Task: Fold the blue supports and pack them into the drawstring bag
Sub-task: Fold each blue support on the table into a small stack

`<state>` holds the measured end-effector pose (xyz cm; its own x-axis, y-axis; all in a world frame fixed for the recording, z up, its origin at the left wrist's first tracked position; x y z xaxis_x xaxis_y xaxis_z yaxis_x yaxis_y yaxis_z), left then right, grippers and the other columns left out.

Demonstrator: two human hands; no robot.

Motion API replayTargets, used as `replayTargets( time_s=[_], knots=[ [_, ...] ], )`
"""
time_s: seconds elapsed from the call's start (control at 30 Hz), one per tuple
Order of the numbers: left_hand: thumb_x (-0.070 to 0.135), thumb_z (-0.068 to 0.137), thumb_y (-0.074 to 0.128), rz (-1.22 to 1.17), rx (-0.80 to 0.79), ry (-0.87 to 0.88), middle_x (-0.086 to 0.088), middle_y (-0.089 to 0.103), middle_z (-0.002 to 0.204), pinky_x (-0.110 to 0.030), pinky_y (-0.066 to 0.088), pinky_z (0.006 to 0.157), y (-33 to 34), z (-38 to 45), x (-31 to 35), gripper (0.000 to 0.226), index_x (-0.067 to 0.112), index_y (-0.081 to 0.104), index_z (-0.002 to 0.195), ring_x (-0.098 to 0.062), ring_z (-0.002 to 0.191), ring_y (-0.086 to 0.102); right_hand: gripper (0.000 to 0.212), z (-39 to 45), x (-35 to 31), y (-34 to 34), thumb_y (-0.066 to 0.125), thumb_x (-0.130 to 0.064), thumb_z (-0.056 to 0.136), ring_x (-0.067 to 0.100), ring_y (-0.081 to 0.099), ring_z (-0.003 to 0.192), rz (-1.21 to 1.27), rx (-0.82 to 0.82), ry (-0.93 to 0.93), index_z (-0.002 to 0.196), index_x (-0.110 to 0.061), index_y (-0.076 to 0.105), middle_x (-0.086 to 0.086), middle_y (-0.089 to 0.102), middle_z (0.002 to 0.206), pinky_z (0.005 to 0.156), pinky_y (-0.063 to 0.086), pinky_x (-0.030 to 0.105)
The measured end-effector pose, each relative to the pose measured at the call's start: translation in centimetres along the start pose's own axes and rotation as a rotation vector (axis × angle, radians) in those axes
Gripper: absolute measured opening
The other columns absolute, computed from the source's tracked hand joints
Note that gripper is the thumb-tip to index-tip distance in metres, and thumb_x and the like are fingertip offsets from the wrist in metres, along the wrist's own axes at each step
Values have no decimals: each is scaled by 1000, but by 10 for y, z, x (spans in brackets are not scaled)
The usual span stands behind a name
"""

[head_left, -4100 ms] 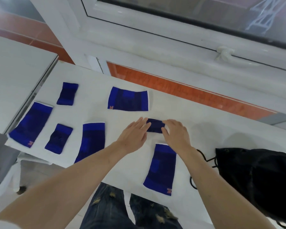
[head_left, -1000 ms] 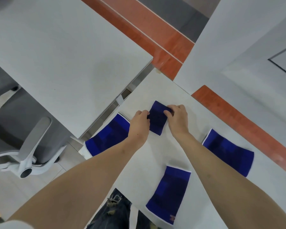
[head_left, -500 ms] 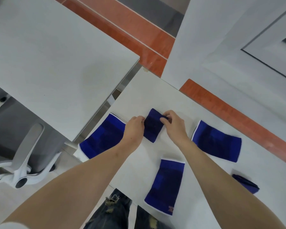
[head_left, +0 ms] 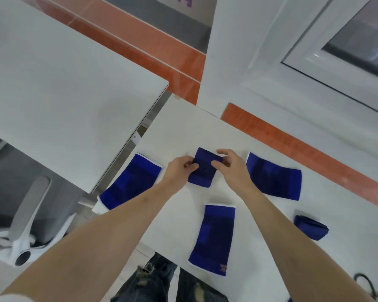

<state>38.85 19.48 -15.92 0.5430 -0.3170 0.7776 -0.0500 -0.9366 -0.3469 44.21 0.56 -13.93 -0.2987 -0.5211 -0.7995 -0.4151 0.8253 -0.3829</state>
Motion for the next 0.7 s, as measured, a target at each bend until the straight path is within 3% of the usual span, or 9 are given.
replayTargets(
  time_s=[0.1,0.17,0.23,0.33,0.4,0.5,0.7],
  knots=[
    [11,99,58,-66,54,82,3,72,104,-14,52,73,-1,-1,8,17,18,66,111,-11,95,67,26,-7,-3,-7,73,-21,94,4,66,96,-28,39,-90,118,-27,66,-13,72,106,84,51,20],
    [7,97,62,-28,106,186,6,70,107,-12,50,82,-4,-3,12,20,20,66,112,-8,99,65,21,-13,-6,-10,73,-14,93,4,62,94,-129,91,-228,108,-27,66,-15,70,103,82,45,12],
    [6,93,69,75,119,312,9,67,115,-11,48,91,-6,-5,15,26,19,66,115,-5,105,62,23,-17,-4,-12,72,-12,94,3,58,99,-274,112,-343,111,-26,66,-14,67,108,87,42,10],
    [5,89,73,290,63,421,5,65,122,-17,50,95,-5,-7,2,31,15,67,118,-8,108,62,27,-21,13,-8,72,-16,92,7,57,111,-504,59,-478,116,-25,67,-11,67,115,95,47,23],
    [7,91,72,408,18,425,1,67,121,-19,49,93,-4,-8,-16,28,13,70,117,-13,107,65,25,-26,30,-1,71,-25,94,9,57,112,-598,-34,-448,118,-30,66,-11,66,116,96,50,31],
    [11,94,68,467,-66,367,-3,71,113,-20,45,87,2,-12,-34,23,13,71,117,-20,103,66,25,-33,45,8,66,-34,97,11,58,109,-595,-107,-351,122,-33,65,-9,64,118,96,49,30],
    [20,97,66,265,0,203,6,73,101,-27,54,85,11,-10,-35,13,19,70,109,-9,92,66,30,-25,52,12,62,-45,98,9,59,99,-487,11,-125,124,-30,63,-9,63,112,88,50,30]
  ],
)
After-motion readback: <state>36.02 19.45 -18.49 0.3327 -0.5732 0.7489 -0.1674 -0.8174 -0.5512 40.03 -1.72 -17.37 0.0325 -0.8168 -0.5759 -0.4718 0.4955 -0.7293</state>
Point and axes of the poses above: each hand's wrist, its own z-axis towards the middle knuckle, its own y-axis out of the palm, x = y × z, the point moved 1 cm from there along z, towards the middle knuckle
